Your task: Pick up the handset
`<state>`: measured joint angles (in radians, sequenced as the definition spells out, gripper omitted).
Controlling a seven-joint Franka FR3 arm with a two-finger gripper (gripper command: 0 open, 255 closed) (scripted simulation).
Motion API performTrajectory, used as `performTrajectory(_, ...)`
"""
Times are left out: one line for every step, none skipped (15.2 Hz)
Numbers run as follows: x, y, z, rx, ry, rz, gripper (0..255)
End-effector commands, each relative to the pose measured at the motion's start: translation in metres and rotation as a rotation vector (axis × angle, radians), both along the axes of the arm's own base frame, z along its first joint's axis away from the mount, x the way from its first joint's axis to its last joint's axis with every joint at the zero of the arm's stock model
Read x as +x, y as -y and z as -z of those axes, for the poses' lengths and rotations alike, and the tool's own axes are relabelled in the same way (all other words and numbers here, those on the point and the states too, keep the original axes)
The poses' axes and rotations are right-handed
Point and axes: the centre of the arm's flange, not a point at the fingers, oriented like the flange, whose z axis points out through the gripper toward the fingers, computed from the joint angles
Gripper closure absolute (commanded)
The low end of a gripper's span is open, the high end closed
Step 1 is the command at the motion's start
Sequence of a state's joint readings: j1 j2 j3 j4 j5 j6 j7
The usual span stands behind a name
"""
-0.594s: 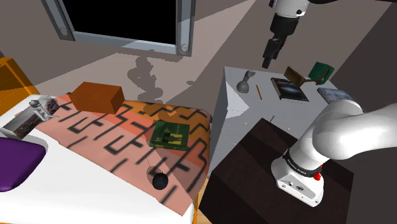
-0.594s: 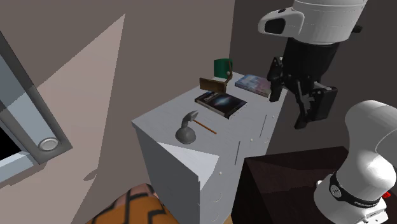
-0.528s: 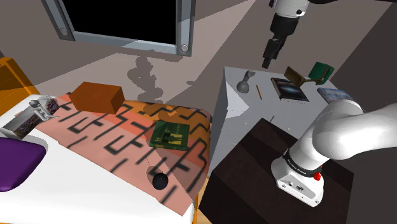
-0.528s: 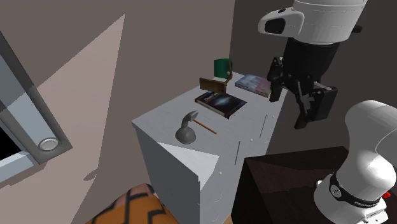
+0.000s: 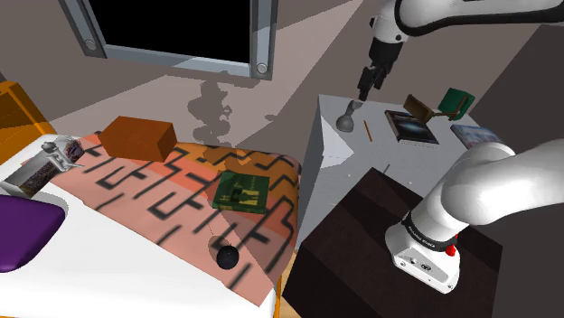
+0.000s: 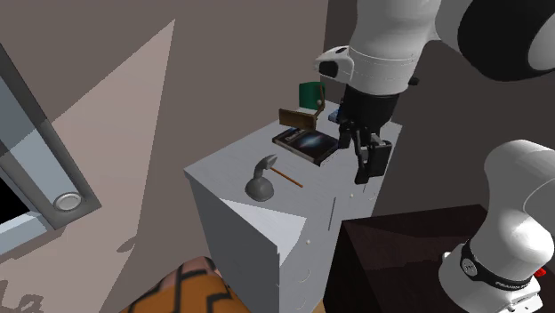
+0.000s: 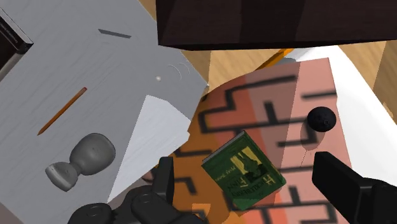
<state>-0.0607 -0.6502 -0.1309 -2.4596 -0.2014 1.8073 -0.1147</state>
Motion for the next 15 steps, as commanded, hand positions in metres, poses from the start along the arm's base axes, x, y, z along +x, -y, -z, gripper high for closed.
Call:
performTrajectory(0.010,0.017,0.015,-0.018,0.011,0.027,0)
performTrajectory(0.016,0.025,0.022,-0.026,0.016,0.041,0)
performTrajectory(0.021,0.034,0.029,-0.034,0.020,0.055,0)
performTrajectory(0.026,0.042,0.036,-0.043,0.025,0.069,0)
performTrajectory(0.032,0.051,0.043,-0.051,0.029,0.082,0)
performTrajectory(0.037,0.060,0.050,-0.060,0.034,0.096,0)
performTrajectory(0.042,0.068,0.057,-0.068,0.038,0.110,0)
performTrajectory(0.047,0.077,0.064,-0.076,0.043,0.124,0)
performTrajectory(0.052,0.087,0.070,-0.085,0.048,0.137,0)
performTrajectory(0.056,0.096,0.076,-0.093,0.052,0.151,0)
performTrajectory(0.061,0.105,0.083,-0.101,0.057,0.165,0)
performTrajectory(0.066,0.115,0.089,-0.110,0.061,0.179,0)
performTrajectory(0.070,0.124,0.095,-0.118,0.066,0.192,0)
performTrajectory(0.075,0.134,0.101,-0.127,0.070,0.206,0)
performTrajectory(0.079,0.144,0.107,-0.135,0.075,0.220,0)
